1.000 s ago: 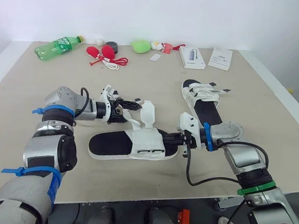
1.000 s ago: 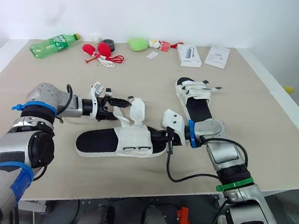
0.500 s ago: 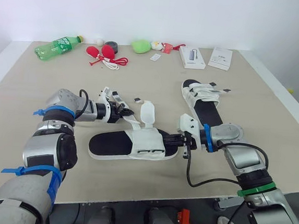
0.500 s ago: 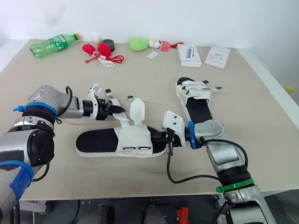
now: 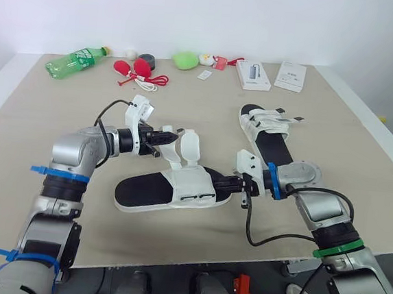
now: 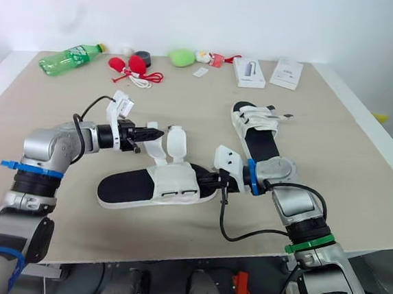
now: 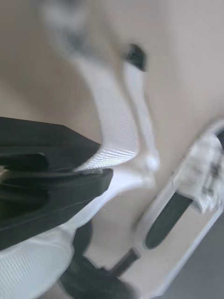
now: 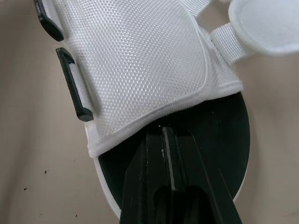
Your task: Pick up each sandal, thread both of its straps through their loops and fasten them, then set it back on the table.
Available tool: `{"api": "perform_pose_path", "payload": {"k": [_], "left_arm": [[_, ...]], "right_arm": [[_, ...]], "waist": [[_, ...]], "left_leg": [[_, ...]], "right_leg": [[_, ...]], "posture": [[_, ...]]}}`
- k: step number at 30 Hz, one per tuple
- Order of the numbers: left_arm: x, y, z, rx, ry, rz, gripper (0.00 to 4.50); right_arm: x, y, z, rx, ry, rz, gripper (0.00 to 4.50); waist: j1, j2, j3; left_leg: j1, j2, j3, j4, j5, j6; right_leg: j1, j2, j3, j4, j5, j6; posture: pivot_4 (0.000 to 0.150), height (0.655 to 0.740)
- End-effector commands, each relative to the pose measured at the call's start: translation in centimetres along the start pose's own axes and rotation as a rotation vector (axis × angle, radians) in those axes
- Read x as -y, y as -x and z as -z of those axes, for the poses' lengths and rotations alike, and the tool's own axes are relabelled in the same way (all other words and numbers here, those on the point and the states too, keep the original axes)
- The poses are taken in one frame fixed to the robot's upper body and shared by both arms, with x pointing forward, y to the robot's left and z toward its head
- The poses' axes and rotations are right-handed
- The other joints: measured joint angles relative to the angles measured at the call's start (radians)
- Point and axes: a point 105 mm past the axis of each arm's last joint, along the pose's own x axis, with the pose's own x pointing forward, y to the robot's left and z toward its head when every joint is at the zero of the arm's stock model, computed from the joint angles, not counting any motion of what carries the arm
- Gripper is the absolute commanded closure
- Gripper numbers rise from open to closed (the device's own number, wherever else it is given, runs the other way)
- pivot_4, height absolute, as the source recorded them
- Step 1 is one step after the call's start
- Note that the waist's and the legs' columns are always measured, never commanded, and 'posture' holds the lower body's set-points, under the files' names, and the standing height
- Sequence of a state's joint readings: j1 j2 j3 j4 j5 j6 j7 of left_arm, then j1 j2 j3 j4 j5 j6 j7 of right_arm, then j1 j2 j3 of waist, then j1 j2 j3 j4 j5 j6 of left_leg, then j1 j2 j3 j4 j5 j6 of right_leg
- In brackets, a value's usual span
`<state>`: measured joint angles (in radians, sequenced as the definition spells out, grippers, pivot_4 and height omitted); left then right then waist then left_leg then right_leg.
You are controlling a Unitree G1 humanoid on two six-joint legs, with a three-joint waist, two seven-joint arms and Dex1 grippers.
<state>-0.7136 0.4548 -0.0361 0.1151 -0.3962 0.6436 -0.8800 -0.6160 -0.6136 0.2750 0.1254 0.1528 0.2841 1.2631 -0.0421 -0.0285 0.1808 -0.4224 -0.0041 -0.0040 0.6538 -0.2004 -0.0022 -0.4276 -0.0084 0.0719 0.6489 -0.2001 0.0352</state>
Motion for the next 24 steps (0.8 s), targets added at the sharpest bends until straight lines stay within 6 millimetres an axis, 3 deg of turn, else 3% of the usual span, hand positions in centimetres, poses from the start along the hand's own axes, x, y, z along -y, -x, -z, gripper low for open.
{"api": "perform_pose_path", "payload": {"k": [1, 3, 7, 10, 13, 18, 24], "left_arm": [[3.4, 0.7, -1.8, 0.072, -0.656, 0.103, 4.39], [4.4, 0.9, -0.9, 0.073, -0.877, 0.154, 4.39], [4.1, 0.8, 0.7, 0.053, -1.211, 0.179, 4.39], [3.7, 0.8, 2.1, -0.005, -1.561, 0.249, 4.39], [3.7, 0.8, 2.1, 0.032, -1.802, 0.303, 4.39], [3.0, 0.3, 0.3, 0.123, -1.969, 0.252, 4.39], [2.9, -0.1, -0.1, 0.188, -1.995, 0.236, 4.39]], "right_arm": [[0.2, 0.3, -0.8, 0.011, 0.034, -0.004, 4.50], [0.3, 0.3, -0.7, 0.010, 0.033, -0.006, 4.50], [0.3, 0.1, -0.8, 0.013, 0.034, -0.009, 4.50], [0.3, 0.0, -0.9, 0.019, 0.030, -0.013, 4.50], [0.2, 0.0, -0.8, 0.014, 0.031, -0.018, 4.50], [0.3, 0.1, -0.8, 0.011, 0.031, -0.020, 4.50], [0.4, 0.0, -0.8, 0.009, 0.031, -0.023, 4.50]], "waist": [[-0.001, 0.000, 0.000], [0.002, 0.000, 0.000], [0.009, 0.000, 0.000], [0.009, 0.000, 0.000], [0.009, 0.000, 0.000], [0.009, 0.000, 0.000], [0.007, 0.000, 0.000]], "left_leg": [[0.000, 0.000, 0.001, 0.000, 0.000, 0.000], [0.002, 0.000, 0.003, -0.001, 0.000, 0.000], [0.002, 0.000, 0.005, 0.000, 0.001, 0.003], [0.001, 0.000, 0.006, 0.000, 0.002, 0.004], [0.001, 0.000, 0.007, 0.000, 0.002, 0.005], [0.000, -0.001, 0.007, 0.001, 0.001, 0.007], [0.000, -0.001, 0.007, 0.001, 0.001, 0.008]], "right_leg": [[0.000, 0.000, 0.000, 0.000, 0.000, 0.000], [0.000, -0.006, -0.001, -0.001, 0.000, -0.003], [0.000, -0.007, -0.001, -0.001, 0.000, -0.004], [0.001, -0.005, -0.001, -0.001, 0.001, -0.002], [0.001, -0.004, 0.000, -0.001, 0.002, 0.000], [0.000, -0.006, 0.000, -0.002, 0.002, 0.002], [0.000, -0.006, 0.000, -0.002, 0.002, 0.003]], "posture": [[0.150, 0.7400], [0.150, 0.7400], [0.150, 0.7400], [0.150, 0.7400], [0.150, 0.7400], [0.150, 0.7400], [0.150, 0.7400]]}}
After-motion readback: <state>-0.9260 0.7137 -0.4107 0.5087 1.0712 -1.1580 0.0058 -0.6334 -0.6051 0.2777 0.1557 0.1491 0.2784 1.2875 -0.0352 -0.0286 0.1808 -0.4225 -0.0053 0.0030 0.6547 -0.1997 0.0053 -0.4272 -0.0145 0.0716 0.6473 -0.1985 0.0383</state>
